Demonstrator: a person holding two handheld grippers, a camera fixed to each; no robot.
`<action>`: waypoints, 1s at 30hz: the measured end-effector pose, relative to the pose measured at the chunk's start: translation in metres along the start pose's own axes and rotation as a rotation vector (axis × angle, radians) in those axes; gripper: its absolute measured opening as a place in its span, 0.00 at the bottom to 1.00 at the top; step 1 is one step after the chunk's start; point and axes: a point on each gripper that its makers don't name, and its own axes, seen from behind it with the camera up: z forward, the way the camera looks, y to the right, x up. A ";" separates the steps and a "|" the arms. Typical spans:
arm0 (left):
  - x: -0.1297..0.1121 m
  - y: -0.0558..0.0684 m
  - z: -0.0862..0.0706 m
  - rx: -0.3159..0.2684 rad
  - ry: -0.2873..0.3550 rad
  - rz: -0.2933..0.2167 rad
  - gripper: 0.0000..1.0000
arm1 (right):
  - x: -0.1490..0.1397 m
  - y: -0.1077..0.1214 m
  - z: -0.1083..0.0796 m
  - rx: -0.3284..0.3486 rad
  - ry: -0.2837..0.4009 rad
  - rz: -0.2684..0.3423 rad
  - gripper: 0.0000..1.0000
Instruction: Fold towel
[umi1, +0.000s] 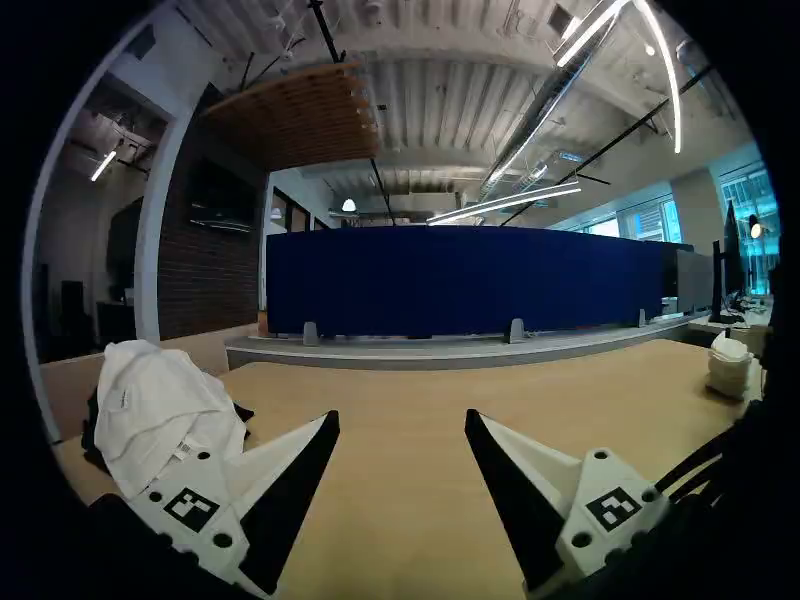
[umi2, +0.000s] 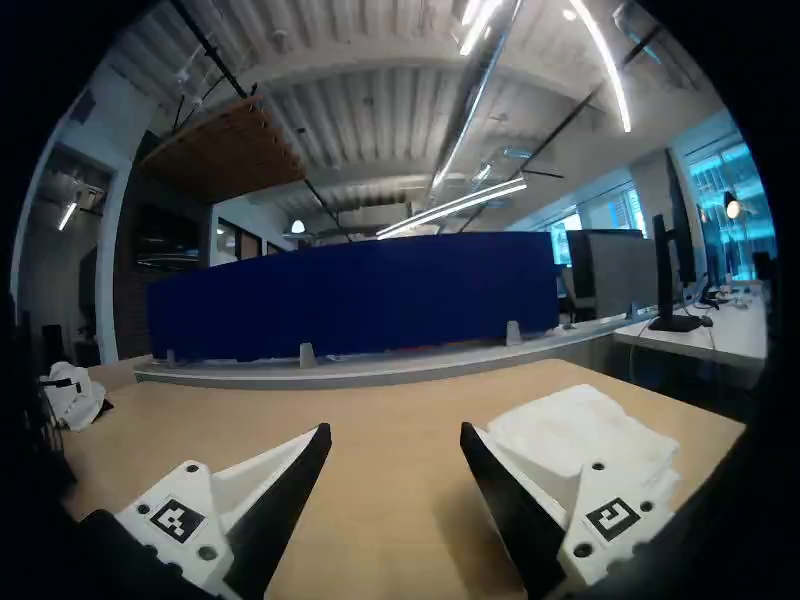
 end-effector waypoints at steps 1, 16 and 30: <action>0.000 0.000 0.000 0.000 0.000 0.000 0.93 | 0.000 0.000 0.000 0.000 0.001 0.000 1.00; 0.000 0.000 0.000 0.000 0.000 0.000 0.93 | -0.005 -0.013 -0.002 0.027 0.003 -0.066 1.00; 0.000 -0.001 -0.001 0.000 0.000 0.000 0.93 | -0.008 -0.014 -0.003 0.010 0.003 -0.097 1.00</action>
